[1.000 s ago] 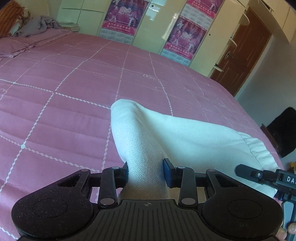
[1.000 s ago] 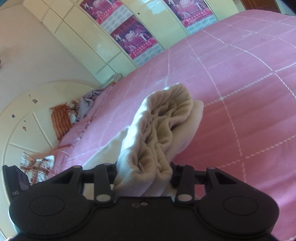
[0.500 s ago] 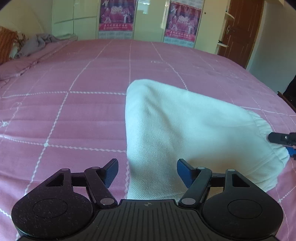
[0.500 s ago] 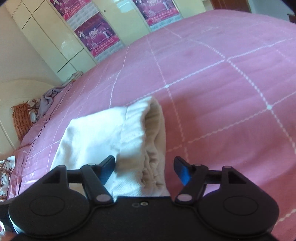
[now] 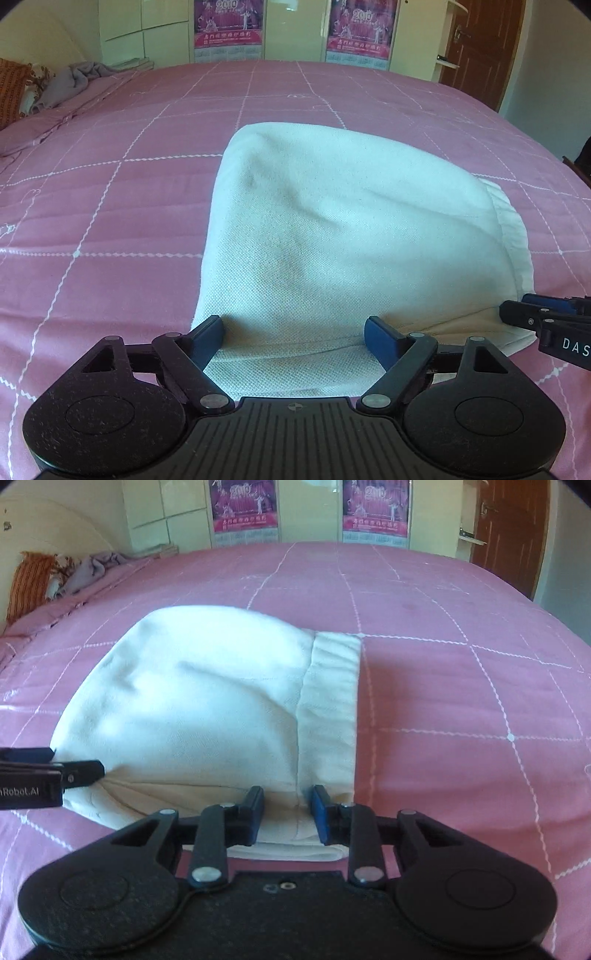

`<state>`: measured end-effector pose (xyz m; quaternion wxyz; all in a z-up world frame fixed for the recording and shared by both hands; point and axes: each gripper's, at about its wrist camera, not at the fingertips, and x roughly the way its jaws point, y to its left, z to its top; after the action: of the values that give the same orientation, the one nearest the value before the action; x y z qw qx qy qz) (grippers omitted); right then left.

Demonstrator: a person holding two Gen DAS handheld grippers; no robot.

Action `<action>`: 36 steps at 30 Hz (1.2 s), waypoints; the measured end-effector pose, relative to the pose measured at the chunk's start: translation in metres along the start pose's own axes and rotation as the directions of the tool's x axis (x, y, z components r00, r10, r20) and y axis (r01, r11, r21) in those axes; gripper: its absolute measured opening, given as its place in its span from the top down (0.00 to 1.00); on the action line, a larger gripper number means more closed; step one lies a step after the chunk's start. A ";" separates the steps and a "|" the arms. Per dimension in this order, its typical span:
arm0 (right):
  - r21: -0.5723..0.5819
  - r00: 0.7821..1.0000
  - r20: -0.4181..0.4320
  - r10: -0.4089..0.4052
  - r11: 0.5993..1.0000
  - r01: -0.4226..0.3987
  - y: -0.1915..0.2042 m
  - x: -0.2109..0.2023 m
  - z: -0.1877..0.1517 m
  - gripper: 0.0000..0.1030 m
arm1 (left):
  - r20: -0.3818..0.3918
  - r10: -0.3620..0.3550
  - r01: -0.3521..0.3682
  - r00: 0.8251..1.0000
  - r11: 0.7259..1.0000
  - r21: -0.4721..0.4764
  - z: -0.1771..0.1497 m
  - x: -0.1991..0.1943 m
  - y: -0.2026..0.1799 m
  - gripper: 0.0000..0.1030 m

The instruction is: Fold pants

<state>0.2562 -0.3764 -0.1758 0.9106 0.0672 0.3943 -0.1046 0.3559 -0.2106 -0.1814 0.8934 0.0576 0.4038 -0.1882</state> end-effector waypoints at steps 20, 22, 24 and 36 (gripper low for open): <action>0.067 0.997 0.048 0.060 0.996 -0.063 0.008 -0.069 -0.014 0.53 | -0.055 0.194 -0.200 0.979 0.970 -0.139 -0.010 -0.030 0.004 0.00; 0.065 0.997 0.046 0.064 0.996 -0.067 0.012 -0.072 -0.016 0.52 | -0.033 0.220 -0.222 0.975 0.972 -0.079 -0.007 -0.039 -0.004 0.00; 0.080 0.997 0.042 0.070 0.994 -0.073 0.013 -0.077 -0.018 0.52 | 0.017 0.228 -0.228 0.973 0.973 -0.033 -0.009 -0.058 -0.011 0.00; 0.094 0.977 0.127 0.172 0.978 -0.184 0.033 -0.156 -0.051 0.44 | 0.247 0.230 -0.249 0.941 0.967 0.048 -0.033 -0.200 -0.031 0.00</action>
<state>0.1243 -0.3126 -0.0945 0.9332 0.1438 0.3261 -0.0468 0.2003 -0.1726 -0.0536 0.9489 0.1181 0.2752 -0.0994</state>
